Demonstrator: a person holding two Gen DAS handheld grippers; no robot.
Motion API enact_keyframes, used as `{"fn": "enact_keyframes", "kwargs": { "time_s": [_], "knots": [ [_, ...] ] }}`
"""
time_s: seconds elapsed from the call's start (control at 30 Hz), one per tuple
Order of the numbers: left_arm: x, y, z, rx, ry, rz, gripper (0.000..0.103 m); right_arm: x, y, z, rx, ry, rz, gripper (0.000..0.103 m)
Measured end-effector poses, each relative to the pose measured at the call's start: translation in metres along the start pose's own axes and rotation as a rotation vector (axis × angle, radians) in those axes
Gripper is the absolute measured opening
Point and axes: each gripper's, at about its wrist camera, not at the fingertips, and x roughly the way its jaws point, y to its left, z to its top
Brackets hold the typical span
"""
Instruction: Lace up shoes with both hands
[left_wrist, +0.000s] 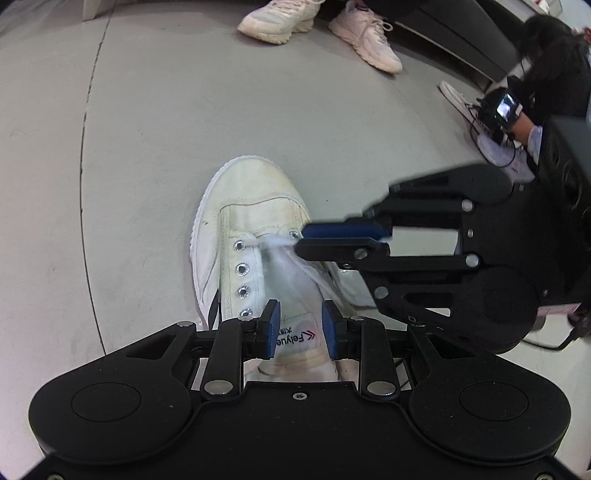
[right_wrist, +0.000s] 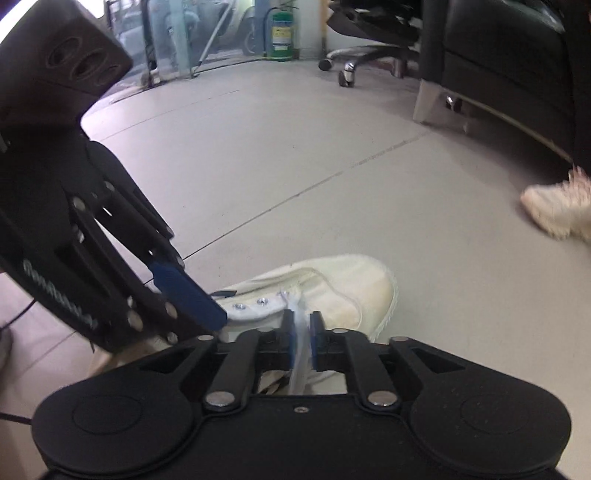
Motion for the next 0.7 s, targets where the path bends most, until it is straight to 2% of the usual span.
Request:
{"fn": "enact_keyframes", "kwargs": {
  "time_s": [0.17,0.23,0.3,0.4,0.53,0.7],
  "knots": [
    [-0.001,-0.001,-0.004,0.012,-0.006,0.0,0.024,0.019,0.003,0.003,-0.104,0.072,0.03,0.015],
    [-0.004,-0.002,-0.004,0.019,-0.018,0.0,0.024,0.023,-0.003,0.008,-0.074,0.08,0.037,0.002],
    [-0.008,-0.001,-0.004,0.018,-0.034,-0.004,0.024,0.008,-0.014,0.014,0.036,0.04,0.036,0.002],
    [-0.009,-0.001,0.002,0.019,-0.051,-0.015,0.025,-0.012,-0.023,0.01,0.135,0.005,0.009,0.001],
    [0.0,-0.003,0.017,0.02,-0.039,-0.036,0.027,-0.028,-0.021,-0.002,0.083,0.03,-0.028,0.001],
    [0.011,-0.007,0.025,0.012,-0.016,-0.058,0.027,-0.028,-0.009,-0.013,-0.054,0.095,-0.025,0.001]
  ]
}}
